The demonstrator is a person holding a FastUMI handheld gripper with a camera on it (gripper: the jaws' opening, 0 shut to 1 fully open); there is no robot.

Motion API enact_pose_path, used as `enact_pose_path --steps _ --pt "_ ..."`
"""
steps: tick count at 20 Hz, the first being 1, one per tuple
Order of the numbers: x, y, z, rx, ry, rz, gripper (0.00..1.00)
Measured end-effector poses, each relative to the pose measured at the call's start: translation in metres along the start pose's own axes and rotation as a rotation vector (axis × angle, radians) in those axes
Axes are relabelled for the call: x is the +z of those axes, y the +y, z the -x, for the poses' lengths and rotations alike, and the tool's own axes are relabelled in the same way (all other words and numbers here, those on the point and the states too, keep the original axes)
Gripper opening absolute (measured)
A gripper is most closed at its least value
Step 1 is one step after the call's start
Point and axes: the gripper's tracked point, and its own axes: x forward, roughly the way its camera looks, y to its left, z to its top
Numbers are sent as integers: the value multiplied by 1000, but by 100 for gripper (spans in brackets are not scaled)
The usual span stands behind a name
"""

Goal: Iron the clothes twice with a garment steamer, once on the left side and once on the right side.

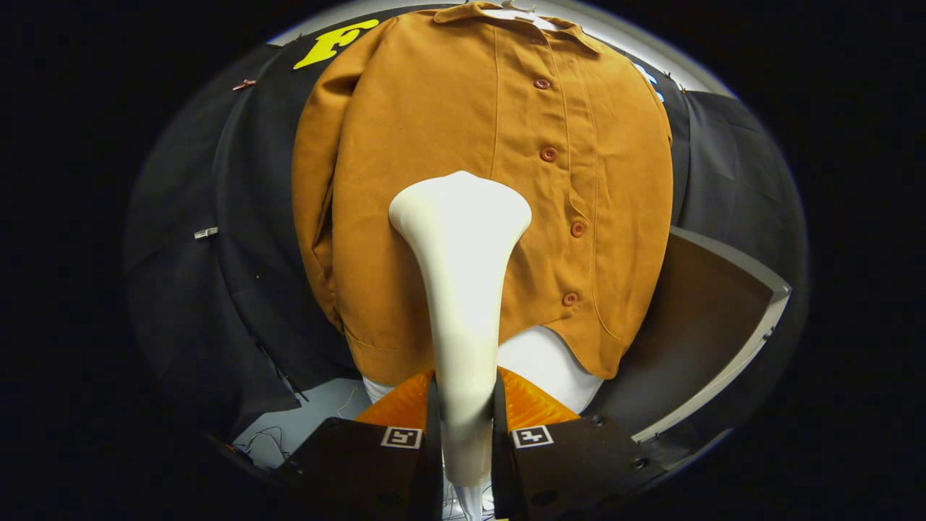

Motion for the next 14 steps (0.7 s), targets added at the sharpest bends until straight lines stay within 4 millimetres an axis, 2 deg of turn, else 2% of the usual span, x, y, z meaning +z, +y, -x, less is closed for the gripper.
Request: enact_pose_path --steps 4,7,10,14 --pt "-5 -16 17 -19 15 -19 30" --pt "6 -29 38 -26 -8 -24 30" --pt "25 -41 64 -23 -27 -22 30" --pt "59 -54 101 -13 -72 -18 30"
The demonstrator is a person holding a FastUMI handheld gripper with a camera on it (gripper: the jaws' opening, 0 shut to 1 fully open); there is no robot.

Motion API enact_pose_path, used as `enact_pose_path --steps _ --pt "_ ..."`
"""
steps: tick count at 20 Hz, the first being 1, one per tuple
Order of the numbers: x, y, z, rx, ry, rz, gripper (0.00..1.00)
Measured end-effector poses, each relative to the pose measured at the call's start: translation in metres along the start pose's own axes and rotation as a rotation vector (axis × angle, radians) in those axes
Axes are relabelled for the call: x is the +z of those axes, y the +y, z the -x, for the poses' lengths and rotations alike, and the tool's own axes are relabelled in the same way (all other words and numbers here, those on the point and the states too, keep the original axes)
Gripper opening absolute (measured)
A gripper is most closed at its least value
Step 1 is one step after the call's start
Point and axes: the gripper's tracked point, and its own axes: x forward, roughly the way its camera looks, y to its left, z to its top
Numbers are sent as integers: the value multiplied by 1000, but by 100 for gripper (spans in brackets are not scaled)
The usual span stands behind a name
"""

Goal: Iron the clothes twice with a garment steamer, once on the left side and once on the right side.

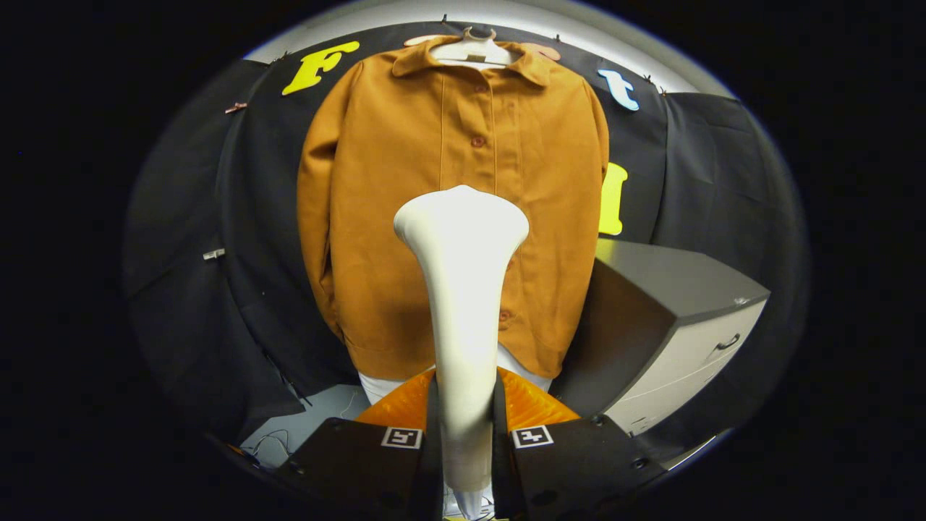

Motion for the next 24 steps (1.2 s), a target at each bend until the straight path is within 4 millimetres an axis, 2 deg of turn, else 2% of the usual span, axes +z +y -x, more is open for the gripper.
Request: enact_pose_path --steps 6,13,19,20,24 --pt "53 -19 40 -3 -72 -12 30" --pt "104 -44 83 -14 -132 -26 30" --pt "160 -74 123 -45 -209 -34 30" --pt "160 -76 120 -54 -214 -38 30" --pt "185 -90 144 -69 -245 -54 30"
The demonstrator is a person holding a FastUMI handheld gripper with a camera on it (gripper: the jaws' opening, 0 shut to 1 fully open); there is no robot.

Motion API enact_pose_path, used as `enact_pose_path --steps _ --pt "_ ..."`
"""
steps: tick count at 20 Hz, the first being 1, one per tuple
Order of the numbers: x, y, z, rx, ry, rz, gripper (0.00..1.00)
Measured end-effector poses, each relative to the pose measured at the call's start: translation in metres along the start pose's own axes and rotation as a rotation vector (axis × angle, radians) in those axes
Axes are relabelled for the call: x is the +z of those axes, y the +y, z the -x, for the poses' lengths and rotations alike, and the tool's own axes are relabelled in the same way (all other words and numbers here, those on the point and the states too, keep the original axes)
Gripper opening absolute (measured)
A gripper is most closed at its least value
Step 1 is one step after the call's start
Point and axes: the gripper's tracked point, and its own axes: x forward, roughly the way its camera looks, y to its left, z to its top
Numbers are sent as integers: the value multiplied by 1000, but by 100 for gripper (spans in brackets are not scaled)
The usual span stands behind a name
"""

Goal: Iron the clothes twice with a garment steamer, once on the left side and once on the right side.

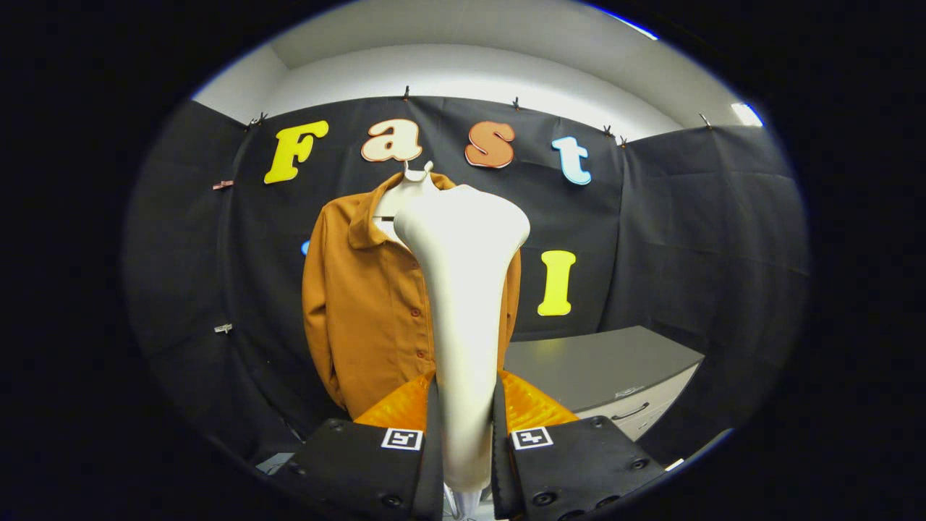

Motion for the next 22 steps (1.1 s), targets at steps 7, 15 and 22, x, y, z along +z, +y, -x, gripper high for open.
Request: enact_pose_path --steps 7,15,22 --pt "22 -13 13 -13 -18 -8 30" --pt "24 -22 13 -15 -14 -28 30" --pt "26 -16 21 -6 -16 -25 30"
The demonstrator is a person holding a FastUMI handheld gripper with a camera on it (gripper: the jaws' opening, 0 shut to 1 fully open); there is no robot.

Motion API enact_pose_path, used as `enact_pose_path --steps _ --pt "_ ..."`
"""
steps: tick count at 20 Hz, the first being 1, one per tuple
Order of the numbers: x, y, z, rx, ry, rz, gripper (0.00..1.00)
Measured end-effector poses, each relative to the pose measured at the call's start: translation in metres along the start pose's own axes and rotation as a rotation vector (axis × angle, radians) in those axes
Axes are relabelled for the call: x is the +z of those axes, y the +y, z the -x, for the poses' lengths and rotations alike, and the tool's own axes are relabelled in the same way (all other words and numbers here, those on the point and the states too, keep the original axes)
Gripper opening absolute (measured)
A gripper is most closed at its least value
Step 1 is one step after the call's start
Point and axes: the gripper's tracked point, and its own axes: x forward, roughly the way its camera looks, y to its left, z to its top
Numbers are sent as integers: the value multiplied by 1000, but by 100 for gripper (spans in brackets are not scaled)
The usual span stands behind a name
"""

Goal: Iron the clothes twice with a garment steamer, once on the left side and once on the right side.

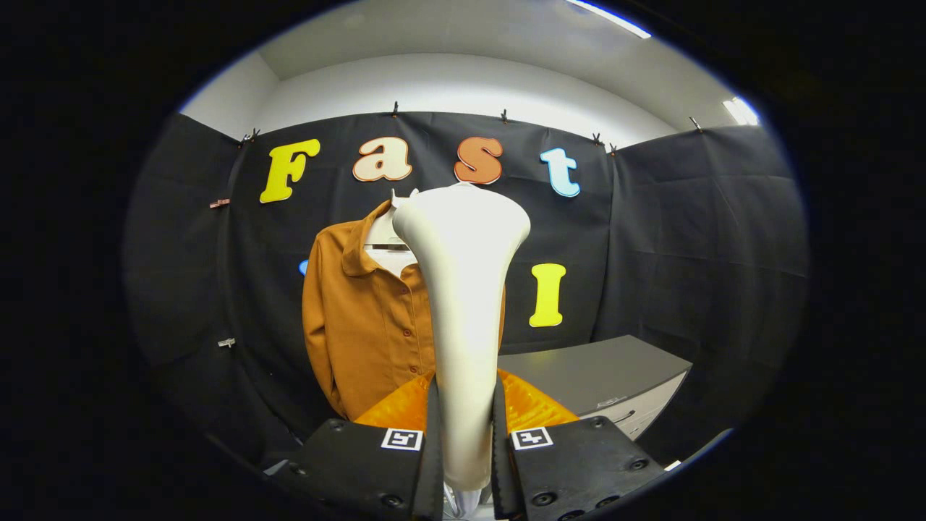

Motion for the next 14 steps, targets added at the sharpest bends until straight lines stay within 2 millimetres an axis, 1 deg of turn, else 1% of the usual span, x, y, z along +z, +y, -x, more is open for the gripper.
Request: enact_pose_path --steps 3,6,14 --pt "-5 3 5 5 9 1 30" --pt "-10 11 9 20 15 5 30" --pt "-12 28 15 51 17 6 30"
